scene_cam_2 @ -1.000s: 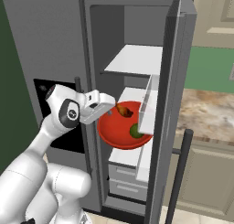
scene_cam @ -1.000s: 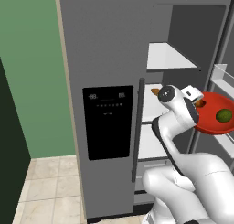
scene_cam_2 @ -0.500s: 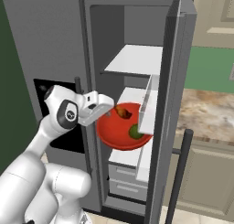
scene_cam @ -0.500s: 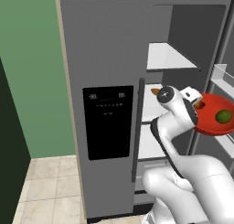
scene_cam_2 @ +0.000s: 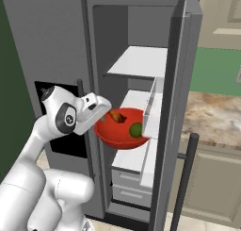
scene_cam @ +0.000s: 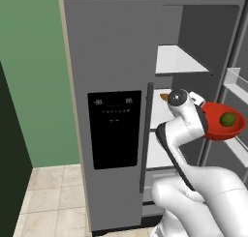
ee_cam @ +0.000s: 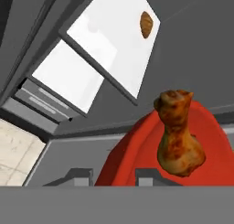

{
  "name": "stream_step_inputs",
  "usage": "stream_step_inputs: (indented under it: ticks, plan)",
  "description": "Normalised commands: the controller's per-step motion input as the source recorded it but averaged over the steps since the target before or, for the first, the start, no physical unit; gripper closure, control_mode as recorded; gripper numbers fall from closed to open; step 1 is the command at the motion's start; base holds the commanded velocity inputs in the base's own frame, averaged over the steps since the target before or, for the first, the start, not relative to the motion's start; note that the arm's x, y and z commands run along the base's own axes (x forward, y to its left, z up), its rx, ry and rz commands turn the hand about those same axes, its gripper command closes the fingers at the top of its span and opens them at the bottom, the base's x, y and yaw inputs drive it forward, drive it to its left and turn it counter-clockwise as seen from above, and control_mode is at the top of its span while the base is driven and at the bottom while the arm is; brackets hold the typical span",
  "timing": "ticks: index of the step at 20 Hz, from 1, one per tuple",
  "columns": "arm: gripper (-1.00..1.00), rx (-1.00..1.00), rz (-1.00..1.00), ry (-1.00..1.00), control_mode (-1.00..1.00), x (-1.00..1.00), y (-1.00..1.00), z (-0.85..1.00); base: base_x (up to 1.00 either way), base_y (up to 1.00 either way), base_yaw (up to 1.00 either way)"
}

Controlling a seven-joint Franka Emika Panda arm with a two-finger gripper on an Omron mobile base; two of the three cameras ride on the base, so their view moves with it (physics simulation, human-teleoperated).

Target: Pick the chicken drumstick and lime from their plates and place them in the bowl. Then put the bowl in the fridge.

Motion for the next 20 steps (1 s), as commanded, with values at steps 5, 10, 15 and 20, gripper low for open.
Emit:
stream_step_inputs:
  ticks: [5,10,15,20]
  plan:
    - [1.0,0.03,0.38,0.11,-1.0,0.21,0.0,0.06,0.0,0.0,0.0]
    - [1.0,0.01,0.48,0.14,-1.0,0.09,0.05,0.06,0.0,0.0,0.0]
    - [1.0,0.06,0.46,0.03,-1.0,0.0,0.0,0.11,0.0,0.0,0.0]
    - [1.0,0.04,0.31,0.0,-1.0,-0.03,-0.02,0.14,0.0,0.0,0.0]
